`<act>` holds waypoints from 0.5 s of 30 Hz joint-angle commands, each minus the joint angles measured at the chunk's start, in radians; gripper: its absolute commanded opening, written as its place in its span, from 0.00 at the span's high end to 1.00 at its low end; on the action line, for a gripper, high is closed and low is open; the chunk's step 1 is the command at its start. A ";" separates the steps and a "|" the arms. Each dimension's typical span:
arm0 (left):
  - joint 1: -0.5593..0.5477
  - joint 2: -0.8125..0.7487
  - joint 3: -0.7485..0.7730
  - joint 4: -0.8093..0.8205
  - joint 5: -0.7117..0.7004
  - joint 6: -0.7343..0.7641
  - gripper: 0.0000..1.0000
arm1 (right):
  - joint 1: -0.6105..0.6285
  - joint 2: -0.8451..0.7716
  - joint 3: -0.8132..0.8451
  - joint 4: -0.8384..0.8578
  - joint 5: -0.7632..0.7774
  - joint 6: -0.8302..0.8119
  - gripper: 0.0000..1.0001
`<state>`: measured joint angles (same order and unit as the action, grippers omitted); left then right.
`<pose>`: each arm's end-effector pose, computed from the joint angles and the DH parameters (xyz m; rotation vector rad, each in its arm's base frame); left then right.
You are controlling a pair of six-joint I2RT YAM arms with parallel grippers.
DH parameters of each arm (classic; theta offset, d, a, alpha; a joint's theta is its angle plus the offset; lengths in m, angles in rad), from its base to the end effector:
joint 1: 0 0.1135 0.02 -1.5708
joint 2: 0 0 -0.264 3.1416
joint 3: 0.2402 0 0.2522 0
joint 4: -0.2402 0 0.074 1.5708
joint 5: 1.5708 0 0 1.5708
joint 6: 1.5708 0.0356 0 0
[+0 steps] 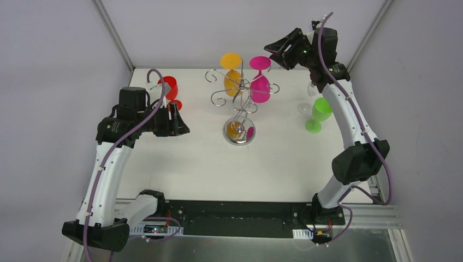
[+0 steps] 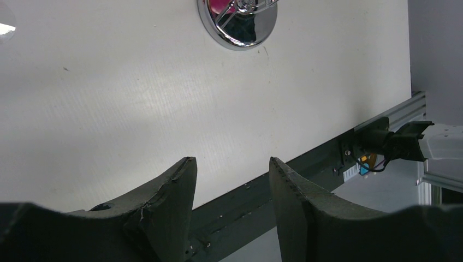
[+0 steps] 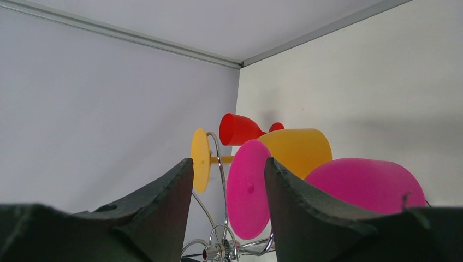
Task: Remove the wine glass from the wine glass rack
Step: Pick up the wine glass from the wine rack.
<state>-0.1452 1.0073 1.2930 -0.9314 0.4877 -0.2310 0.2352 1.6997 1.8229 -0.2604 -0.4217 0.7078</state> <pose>0.1770 -0.0427 0.3998 0.1793 2.2221 -0.7470 0.3809 0.1063 0.4504 0.0941 1.8107 1.0454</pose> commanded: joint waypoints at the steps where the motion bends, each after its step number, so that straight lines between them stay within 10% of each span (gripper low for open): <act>1: -0.007 -0.021 -0.011 -0.015 -0.012 0.022 0.48 | -0.002 -0.079 -0.011 0.080 0.025 0.015 0.46; 15: -0.007 -0.029 -0.015 -0.015 -0.013 0.024 0.47 | -0.004 -0.071 -0.013 0.014 0.110 0.015 0.46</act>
<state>-0.1452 1.0000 1.2926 -0.9318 0.4877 -0.2253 0.2352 1.6543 1.7985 -0.2474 -0.3462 0.7147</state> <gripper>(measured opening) 0.524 0.546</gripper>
